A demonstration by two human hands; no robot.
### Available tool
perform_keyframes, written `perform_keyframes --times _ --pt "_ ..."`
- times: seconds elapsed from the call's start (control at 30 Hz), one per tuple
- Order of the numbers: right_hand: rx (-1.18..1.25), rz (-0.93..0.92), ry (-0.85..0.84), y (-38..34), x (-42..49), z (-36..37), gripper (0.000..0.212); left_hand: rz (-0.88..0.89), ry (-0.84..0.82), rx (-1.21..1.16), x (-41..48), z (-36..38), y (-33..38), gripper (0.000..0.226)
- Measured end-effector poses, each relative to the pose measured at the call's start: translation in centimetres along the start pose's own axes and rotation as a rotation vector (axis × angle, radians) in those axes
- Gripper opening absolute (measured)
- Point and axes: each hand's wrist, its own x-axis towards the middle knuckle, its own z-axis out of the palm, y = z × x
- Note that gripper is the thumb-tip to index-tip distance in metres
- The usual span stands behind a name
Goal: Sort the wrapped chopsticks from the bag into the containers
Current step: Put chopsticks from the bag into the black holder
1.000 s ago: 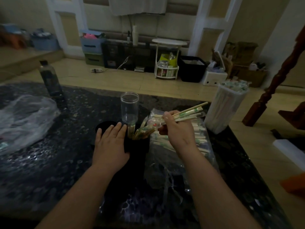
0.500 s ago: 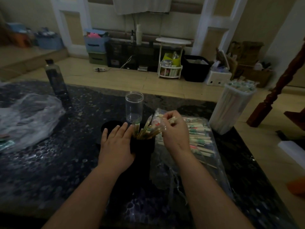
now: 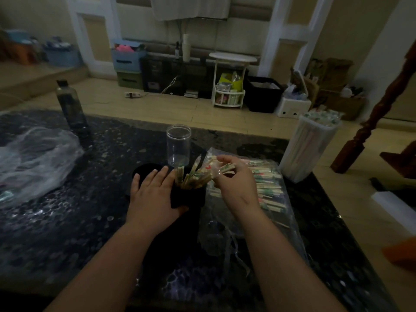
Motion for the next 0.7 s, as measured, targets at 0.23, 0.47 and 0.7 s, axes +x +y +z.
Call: perform_keyframes --times 0.23,0.47,0.7 --pt "-0.165 0.068 -0.019 0.0 -0.4 -3.0 0.015 -0.002 -0.006 -0.060 -0.1 -0.2 0.1 0.104" --pt "-0.516 0.352 -0.604 -2.1 -2.0 -6.3 0.016 -0.004 -0.013 -0.031 -0.1 -0.2 0.2 0.102" --pt "-1.075 0.203 -0.862 0.8 -1.8 -5.6 0.038 -0.013 -0.008 -0.028 -0.1 -0.1 0.3 0.099"
